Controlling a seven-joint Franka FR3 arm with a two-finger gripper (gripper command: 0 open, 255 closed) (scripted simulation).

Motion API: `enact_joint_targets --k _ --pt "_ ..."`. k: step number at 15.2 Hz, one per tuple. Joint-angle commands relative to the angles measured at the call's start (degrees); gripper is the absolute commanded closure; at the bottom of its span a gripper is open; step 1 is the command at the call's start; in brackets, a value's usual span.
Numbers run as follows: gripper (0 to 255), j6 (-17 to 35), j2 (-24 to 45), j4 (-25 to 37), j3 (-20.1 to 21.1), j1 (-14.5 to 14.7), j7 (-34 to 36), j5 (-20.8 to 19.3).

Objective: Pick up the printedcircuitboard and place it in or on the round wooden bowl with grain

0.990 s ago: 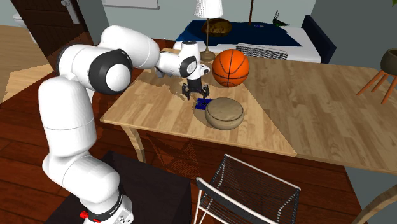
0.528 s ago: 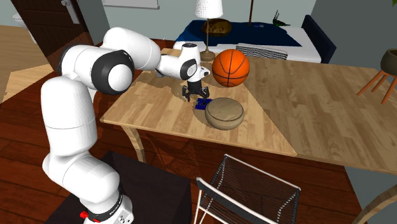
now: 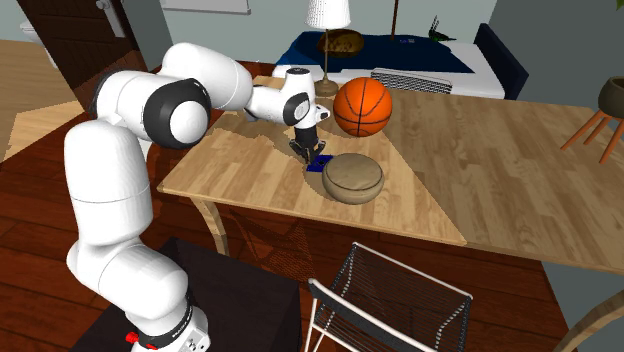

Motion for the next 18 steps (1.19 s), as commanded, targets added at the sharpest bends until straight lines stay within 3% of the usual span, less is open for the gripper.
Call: enact_joint_targets --k 1,4,18 --pt "255 -0.01 0.02 -0.02 0.0 0.0 0.0 0.0" --pt "255 0.01 0.03 -0.03 0.0 0.01 0.01 0.0" --pt "255 -9.4 -4.54 4.85 -0.18 0.22 -0.12 -0.47"
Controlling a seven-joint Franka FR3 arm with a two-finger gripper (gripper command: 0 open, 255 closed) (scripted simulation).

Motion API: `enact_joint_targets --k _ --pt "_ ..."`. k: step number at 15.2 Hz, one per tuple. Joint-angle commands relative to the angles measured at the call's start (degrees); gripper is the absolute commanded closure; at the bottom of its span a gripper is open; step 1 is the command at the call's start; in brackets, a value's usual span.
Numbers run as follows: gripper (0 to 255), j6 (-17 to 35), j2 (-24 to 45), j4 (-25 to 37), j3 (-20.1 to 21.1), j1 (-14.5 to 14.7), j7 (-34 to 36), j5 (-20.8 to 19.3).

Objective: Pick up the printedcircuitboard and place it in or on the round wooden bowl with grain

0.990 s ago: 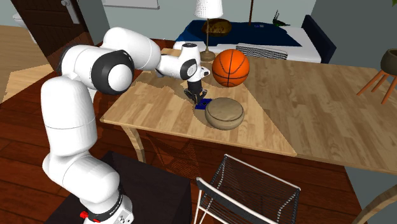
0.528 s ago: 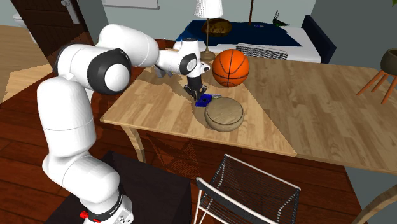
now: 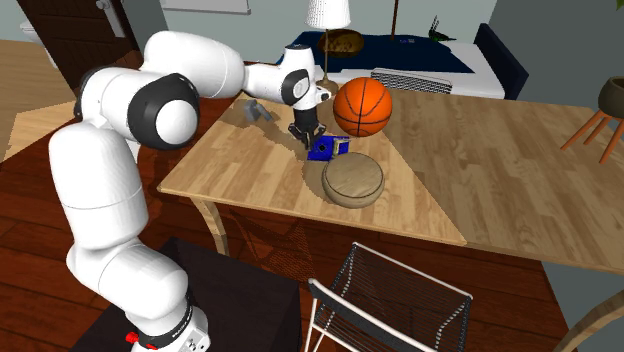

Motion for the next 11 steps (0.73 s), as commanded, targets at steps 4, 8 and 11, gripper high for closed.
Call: enact_joint_targets --k 4,8,11 --pt "255 -3.59 -1.31 2.29 -0.04 0.08 -0.01 -0.14" --pt "255 -6.44 -2.06 4.39 -0.05 0.1 -0.1 -0.2" --pt "255 -8.6 -2.51 6.12 -0.07 0.12 -0.18 -0.23"
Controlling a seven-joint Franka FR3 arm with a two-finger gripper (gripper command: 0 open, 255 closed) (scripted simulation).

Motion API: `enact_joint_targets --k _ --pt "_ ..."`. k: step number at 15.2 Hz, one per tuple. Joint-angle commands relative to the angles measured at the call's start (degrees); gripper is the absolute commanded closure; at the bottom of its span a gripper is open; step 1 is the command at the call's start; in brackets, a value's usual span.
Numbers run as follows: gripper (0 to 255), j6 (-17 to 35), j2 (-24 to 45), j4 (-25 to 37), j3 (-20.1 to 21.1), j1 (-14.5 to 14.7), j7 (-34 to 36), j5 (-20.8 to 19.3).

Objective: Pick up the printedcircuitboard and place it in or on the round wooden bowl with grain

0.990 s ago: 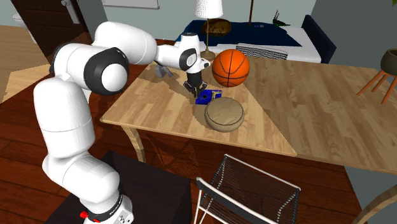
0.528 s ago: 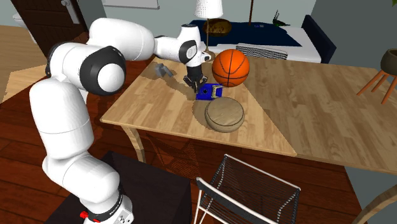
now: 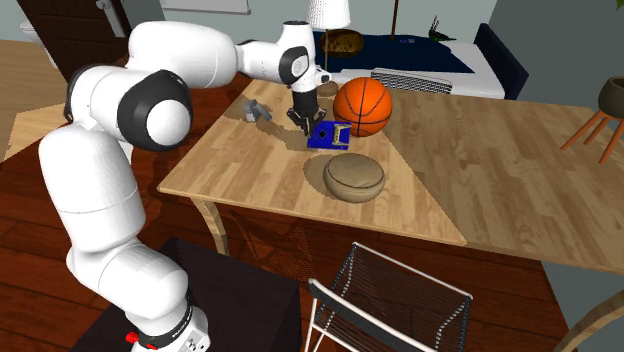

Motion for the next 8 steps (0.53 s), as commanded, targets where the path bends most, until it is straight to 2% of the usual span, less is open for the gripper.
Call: enact_joint_targets --k 1,8 --pt "255 -1.55 -0.09 1.45 -0.02 -0.02 -0.11 0.01" --pt "255 -6.39 -0.59 5.79 -0.04 -0.03 -0.32 0.01"
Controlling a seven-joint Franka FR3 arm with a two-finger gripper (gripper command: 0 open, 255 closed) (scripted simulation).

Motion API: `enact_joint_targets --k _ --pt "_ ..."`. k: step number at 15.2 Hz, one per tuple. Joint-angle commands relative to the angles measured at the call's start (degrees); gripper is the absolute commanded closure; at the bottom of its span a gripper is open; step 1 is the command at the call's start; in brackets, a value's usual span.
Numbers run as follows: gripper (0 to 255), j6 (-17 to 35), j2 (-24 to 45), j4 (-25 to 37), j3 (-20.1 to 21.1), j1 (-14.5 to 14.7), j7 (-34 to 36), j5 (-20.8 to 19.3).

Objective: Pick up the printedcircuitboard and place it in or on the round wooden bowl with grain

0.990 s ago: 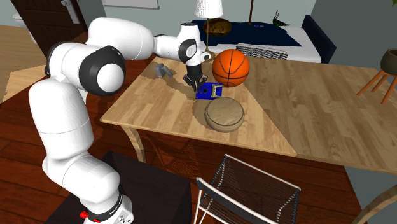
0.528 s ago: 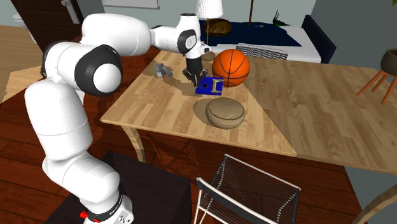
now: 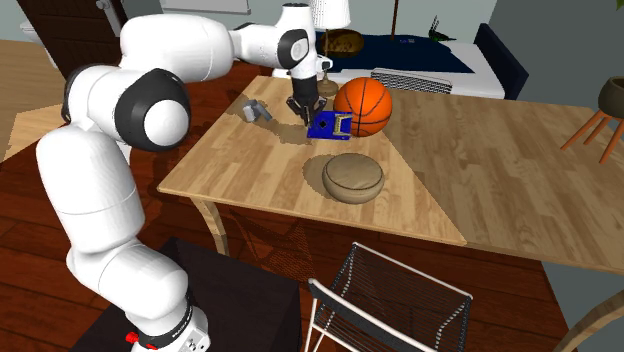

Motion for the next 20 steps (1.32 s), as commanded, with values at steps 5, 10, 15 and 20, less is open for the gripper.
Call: enact_joint_targets --k 5,10,15,20 --pt "255 0.36 -5.63 -5.68 -2.22 -2.92 -5.19 -0.23" --pt "255 0.73 -10.11 -10.17 -4.88 -5.89 -10.77 -0.59" --pt "255 3.0 -11.15 -13.36 -5.9 -6.9 -12.67 -0.71" --pt "255 6.76 -10.57 -16.55 -5.94 -6.94 -12.61 -0.63"
